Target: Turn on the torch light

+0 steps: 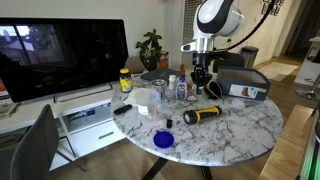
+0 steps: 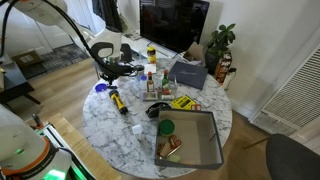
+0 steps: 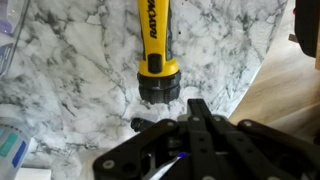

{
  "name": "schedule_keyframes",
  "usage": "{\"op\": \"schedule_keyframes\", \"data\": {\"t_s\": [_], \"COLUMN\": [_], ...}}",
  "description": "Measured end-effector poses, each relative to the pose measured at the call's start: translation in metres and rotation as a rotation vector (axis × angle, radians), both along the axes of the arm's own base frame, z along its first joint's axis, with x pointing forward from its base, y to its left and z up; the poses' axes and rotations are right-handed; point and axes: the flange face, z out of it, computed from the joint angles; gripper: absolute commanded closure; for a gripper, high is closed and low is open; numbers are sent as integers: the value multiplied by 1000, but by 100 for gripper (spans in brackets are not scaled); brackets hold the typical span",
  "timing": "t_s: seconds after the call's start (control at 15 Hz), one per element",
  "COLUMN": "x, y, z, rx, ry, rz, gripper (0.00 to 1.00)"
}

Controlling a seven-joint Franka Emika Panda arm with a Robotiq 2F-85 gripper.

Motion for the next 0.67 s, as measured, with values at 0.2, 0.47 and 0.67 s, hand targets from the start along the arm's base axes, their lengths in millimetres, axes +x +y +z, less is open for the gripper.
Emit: {"op": "schedule_keyframes", "data": {"t_s": [0.2,0.47,0.67], "x": [7,15,17], "y": [-6,-11,-10], "z": [-19,-38,-40], "rx": [4,13,15], "ry": [20,17,17], "rz": [24,46,51], "gripper": [100,99,100]}}
